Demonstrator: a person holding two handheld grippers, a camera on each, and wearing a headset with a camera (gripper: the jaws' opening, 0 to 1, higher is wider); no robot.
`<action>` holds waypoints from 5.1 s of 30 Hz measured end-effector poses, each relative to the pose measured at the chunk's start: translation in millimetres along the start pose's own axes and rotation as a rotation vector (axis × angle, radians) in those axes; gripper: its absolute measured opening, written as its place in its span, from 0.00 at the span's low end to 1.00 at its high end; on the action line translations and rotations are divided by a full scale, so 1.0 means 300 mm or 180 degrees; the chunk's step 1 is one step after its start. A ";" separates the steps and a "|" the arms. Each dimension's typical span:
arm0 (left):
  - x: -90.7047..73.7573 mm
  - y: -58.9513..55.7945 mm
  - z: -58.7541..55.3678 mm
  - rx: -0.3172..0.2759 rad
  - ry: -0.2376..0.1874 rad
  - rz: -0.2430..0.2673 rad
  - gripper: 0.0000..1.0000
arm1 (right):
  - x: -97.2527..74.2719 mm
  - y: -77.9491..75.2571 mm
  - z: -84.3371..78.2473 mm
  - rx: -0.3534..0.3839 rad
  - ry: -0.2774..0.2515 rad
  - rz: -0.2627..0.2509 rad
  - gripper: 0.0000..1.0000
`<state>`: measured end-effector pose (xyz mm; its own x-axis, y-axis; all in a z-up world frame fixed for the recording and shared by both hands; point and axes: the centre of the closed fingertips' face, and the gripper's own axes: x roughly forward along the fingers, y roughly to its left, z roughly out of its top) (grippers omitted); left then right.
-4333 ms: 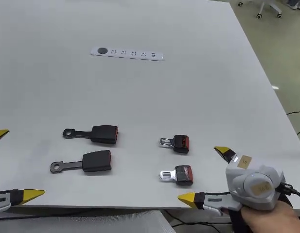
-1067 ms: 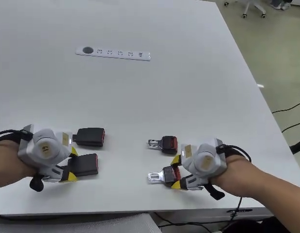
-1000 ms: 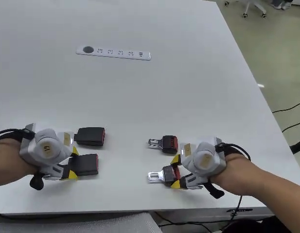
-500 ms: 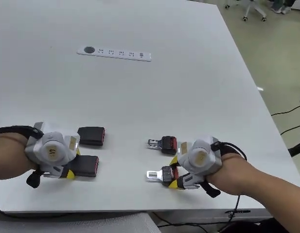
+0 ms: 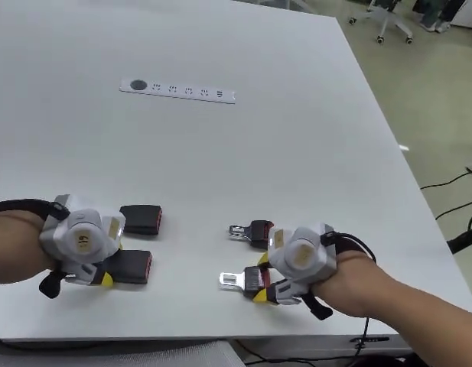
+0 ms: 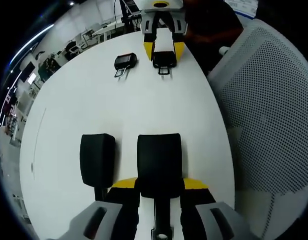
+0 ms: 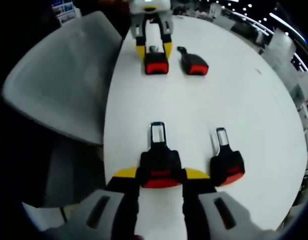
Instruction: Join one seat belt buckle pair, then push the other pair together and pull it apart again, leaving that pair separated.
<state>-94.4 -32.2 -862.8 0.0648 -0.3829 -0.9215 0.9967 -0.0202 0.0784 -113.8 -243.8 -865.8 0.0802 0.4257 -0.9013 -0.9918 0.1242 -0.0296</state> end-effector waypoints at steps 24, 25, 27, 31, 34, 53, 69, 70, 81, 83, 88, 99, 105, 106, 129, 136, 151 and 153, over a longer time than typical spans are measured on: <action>0.015 0.006 -0.016 0.0047 0.0054 -0.0029 0.32 | 0.102 0.014 0.219 0.0176 -0.0231 -0.0171 0.31; 0.015 0.006 -0.016 0.0047 0.0052 -0.0031 0.32 | 0.106 0.011 0.227 0.0182 -0.0235 -0.0170 0.31; 0.016 0.006 -0.016 0.0051 0.0049 -0.0033 0.32 | 0.115 0.011 0.249 0.0180 -0.0261 -0.0152 0.31; 0.017 0.007 -0.016 0.0054 0.0064 -0.0034 0.32 | 0.136 0.009 0.289 0.0154 -0.0260 -0.0147 0.31; 0.017 0.007 -0.017 0.0052 0.0070 -0.0036 0.32 | 0.146 0.012 0.312 0.0106 -0.0265 -0.0149 0.31; 0.021 0.008 -0.020 0.0048 0.0132 -0.0081 0.32 | 0.163 0.001 0.358 0.0087 -0.0349 -0.0162 0.32; 0.018 0.002 -0.012 0.0049 0.0104 -0.0191 0.32 | 0.187 -0.003 0.403 -0.0112 -0.0285 -0.0057 0.31; 0.019 0.003 -0.012 0.0048 0.0101 -0.0195 0.32 | 0.187 -0.003 0.404 -0.0119 -0.0265 -0.0049 0.30; 0.023 0.006 -0.016 0.0025 0.0152 -0.0225 0.31 | 0.199 -0.007 0.421 -0.0186 -0.0238 0.0020 0.29; 0.021 0.005 -0.014 0.0015 0.0150 -0.0230 0.31 | 0.203 -0.009 0.419 -0.0182 -0.0235 0.0024 0.29; 0.019 0.002 -0.008 0.0030 0.0150 -0.0230 0.31 | 0.203 -0.006 0.419 -0.0134 -0.0286 0.0018 0.29; 0.014 -0.001 -0.002 0.0031 0.0092 -0.0234 0.31 | 0.219 -0.003 0.454 -0.0076 -0.0368 0.0029 0.29; 0.018 -0.003 -0.005 0.0013 0.0059 -0.0235 0.31 | 0.209 -0.003 0.466 -0.0132 -0.0348 0.0001 0.29; 0.018 -0.004 -0.005 0.0011 0.0065 -0.0232 0.31 | 0.207 -0.003 0.469 -0.0128 -0.0340 0.0001 0.29; 0.014 0.009 -0.017 -0.0138 -0.0212 -0.0176 0.32 | 0.210 -0.005 0.452 -0.0136 -0.0524 0.0059 0.31; 0.001 0.008 -0.010 -0.0134 -0.0282 -0.0142 0.32 | 0.211 -0.011 0.455 -0.0147 -0.0568 0.0065 0.31; -0.002 0.011 -0.003 -0.0254 -0.0320 -0.0155 0.33 | 0.214 -0.021 0.461 -0.0108 -0.0573 0.0099 0.33; -0.001 0.010 -0.003 -0.0260 -0.0312 -0.0155 0.33 | 0.213 -0.020 0.461 -0.0111 -0.0580 0.0103 0.33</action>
<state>-91.4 -31.3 -862.5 0.0152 -0.4717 -0.8816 0.9995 0.0328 -0.0003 -88.9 -93.5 -863.5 0.0617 0.5846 -0.8090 -0.9968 0.0779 -0.0196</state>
